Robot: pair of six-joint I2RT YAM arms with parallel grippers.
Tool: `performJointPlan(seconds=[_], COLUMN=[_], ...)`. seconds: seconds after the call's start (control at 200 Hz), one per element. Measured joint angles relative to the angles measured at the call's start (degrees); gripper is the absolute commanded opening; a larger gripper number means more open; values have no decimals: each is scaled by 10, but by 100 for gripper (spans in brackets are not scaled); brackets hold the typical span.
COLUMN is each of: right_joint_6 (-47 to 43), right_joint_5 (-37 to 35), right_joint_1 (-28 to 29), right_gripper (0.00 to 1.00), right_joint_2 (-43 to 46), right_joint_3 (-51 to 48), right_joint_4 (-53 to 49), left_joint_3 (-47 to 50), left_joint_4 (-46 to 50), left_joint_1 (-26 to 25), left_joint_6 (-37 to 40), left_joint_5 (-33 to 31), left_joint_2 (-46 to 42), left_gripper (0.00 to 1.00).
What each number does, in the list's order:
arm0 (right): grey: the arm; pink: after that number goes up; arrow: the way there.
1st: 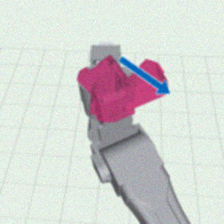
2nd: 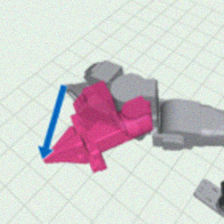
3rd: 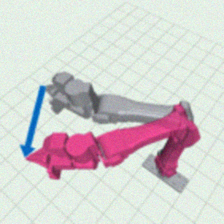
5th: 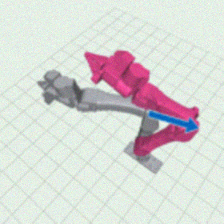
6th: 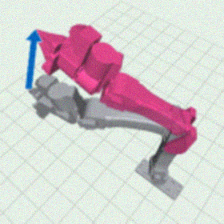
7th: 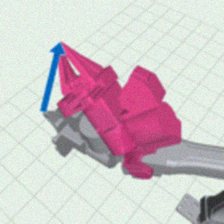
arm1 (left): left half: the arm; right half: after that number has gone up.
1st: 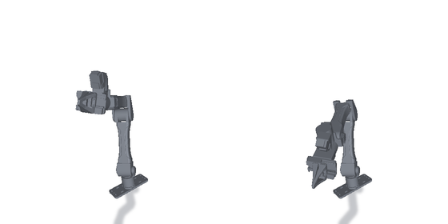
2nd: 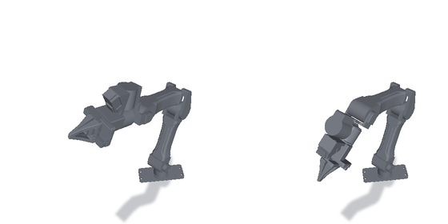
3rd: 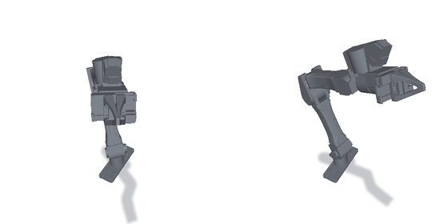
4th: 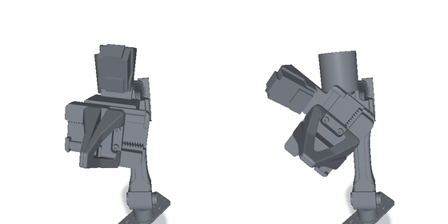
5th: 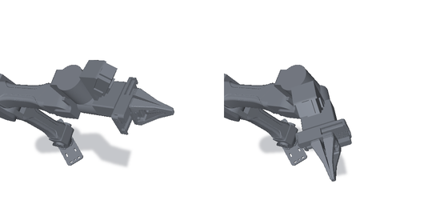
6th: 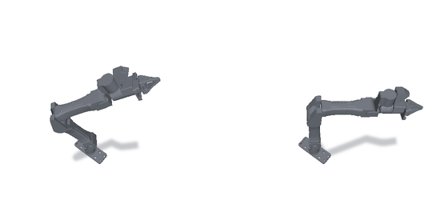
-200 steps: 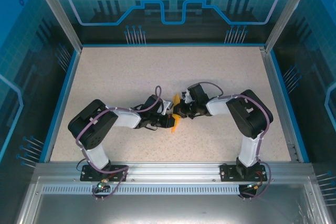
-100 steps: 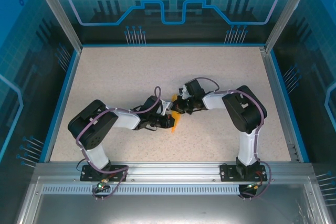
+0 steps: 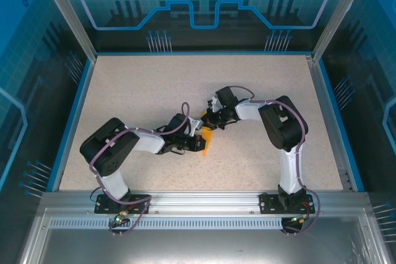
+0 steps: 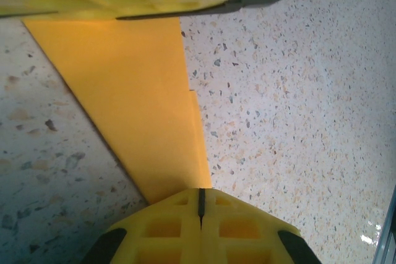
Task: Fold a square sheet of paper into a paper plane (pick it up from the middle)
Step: Fold the wing for the fifth time at the center of the table.
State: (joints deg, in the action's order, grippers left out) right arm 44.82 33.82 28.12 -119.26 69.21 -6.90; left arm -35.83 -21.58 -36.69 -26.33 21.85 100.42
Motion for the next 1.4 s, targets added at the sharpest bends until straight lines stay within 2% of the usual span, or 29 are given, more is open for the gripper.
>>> performJointPlan(seconds=[0.255,0.68,0.97,1.11,1.401], right_joint_6=[-24,-50,-62,-66,-46], right_joint_5=[12,-19,-49,-58,-44], right_joint_1=[-13,-62,-85,-93,-70], right_gripper=[1,1,1,1,1], right_joint_2=[-40,-101,-114,-76,120], right_joint_3=[73,178,212,169,-39], right_joint_4=[-58,-57,-52,-44,17], left_joint_3=[3,4,4,-4,-18], left_joint_4=[-5,-8,-7,1,26], left_joint_1=[0,0,0,0,0], left_joint_6=[9,9,10,10,10], left_joint_5=[1,2,2,3,3], left_joint_2=[0,0,-1,-1,-3], left_gripper=[0,0,0,0,0])
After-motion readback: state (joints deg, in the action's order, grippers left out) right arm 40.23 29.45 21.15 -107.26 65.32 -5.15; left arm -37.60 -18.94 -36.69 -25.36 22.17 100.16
